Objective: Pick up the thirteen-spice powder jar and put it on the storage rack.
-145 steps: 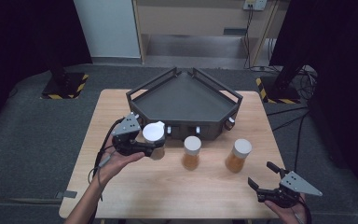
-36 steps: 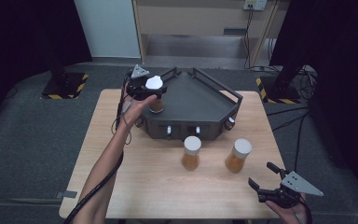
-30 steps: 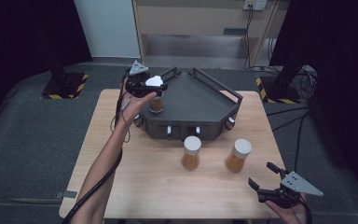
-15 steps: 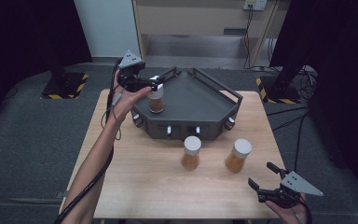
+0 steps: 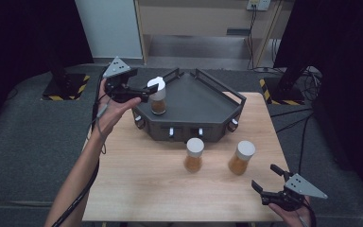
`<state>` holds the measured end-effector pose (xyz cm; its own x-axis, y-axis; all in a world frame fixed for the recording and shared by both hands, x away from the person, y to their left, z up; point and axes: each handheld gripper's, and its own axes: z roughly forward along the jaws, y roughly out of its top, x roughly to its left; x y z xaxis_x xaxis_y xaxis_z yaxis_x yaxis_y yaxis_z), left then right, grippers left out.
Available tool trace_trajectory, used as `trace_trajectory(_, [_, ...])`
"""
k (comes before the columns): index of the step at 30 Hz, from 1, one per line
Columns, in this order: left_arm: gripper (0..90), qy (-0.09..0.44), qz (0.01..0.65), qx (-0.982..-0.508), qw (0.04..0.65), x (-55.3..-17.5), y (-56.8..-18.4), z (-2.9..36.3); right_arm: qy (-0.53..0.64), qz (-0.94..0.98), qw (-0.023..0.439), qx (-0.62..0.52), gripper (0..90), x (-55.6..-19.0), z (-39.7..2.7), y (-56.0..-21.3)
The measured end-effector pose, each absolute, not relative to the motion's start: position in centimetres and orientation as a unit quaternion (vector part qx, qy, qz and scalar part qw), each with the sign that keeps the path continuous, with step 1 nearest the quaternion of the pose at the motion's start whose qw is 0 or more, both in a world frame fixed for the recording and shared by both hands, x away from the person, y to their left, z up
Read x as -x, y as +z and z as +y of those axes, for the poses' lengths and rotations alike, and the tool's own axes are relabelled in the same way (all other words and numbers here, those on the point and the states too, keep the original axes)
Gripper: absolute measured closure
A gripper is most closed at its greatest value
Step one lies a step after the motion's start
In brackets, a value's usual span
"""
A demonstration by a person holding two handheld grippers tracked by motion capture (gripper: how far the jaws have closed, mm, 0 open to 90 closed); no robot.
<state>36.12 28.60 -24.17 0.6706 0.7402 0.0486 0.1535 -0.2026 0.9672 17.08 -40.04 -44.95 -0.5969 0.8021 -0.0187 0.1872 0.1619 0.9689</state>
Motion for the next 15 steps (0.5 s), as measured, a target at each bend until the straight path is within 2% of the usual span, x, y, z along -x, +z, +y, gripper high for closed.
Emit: trace_trajectory(15, [3.0,0.237,0.291,-0.715,0.591,-32.1,-27.7,32.2,0.541,0.71,0.284,-0.35,5.4,-17.1,-39.9,-44.9])
